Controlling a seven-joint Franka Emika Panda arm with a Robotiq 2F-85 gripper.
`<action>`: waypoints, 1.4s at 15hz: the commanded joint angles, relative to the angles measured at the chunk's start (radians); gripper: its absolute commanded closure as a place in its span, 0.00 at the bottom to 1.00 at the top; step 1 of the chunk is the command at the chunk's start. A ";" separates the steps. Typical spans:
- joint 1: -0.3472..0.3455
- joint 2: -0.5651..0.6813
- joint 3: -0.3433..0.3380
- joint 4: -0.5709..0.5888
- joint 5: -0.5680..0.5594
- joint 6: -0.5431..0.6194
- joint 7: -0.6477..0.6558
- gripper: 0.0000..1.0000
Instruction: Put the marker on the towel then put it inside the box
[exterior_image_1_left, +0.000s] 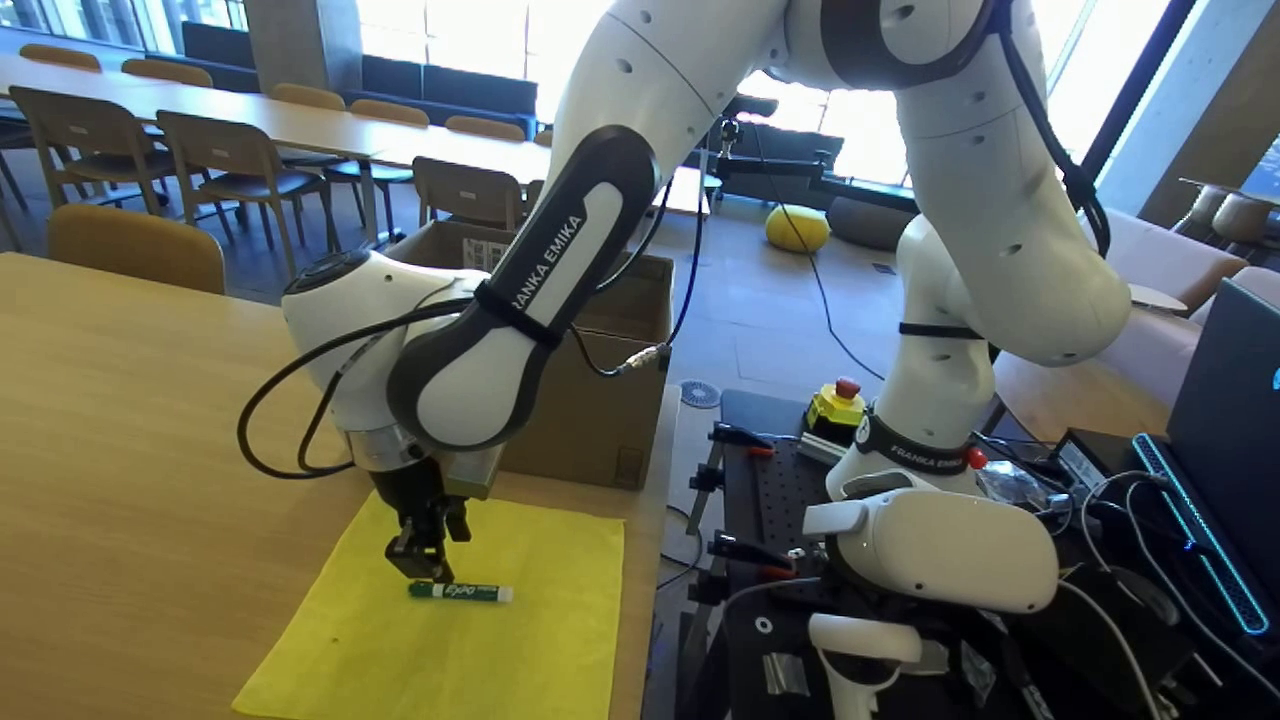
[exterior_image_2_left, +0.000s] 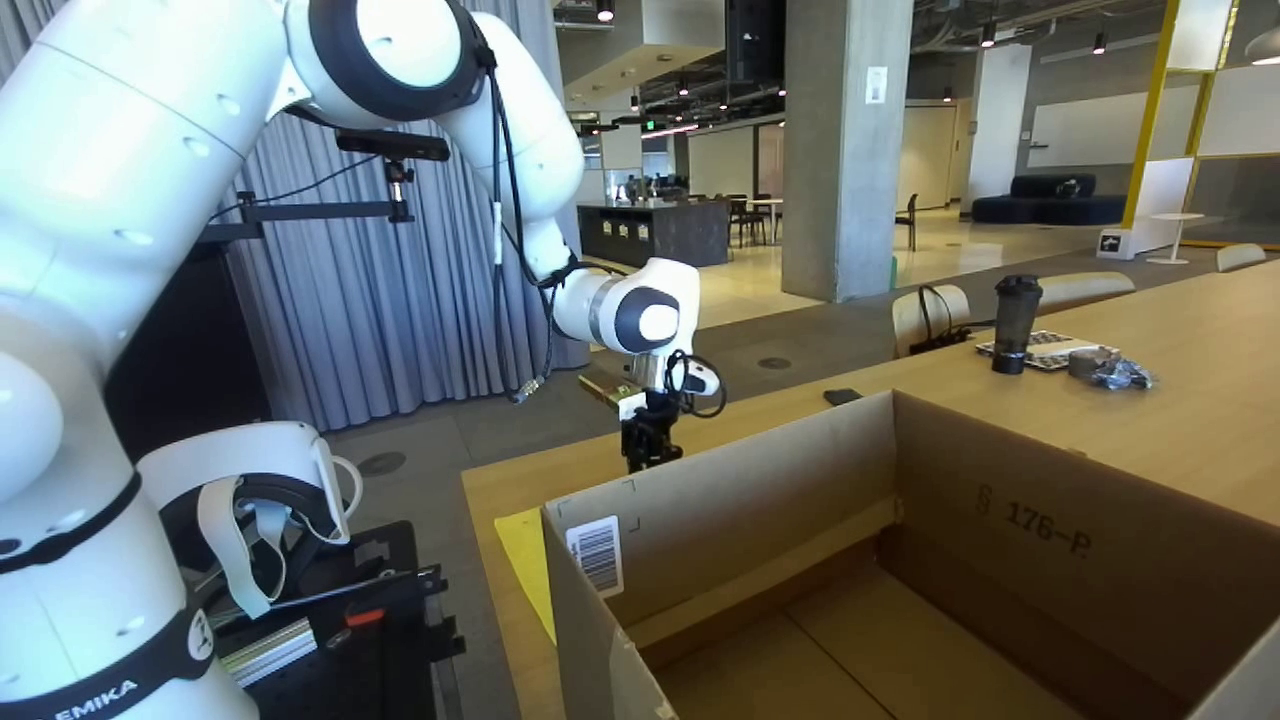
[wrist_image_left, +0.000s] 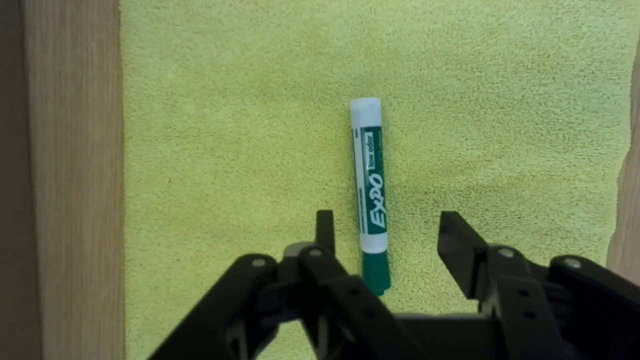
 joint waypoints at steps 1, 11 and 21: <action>0.002 -0.007 0.001 0.010 0.012 -0.005 0.016 0.10; -0.095 -0.082 0.008 -0.129 0.131 0.087 0.011 0.00; -0.126 -0.171 0.079 -0.366 0.347 0.200 0.020 0.00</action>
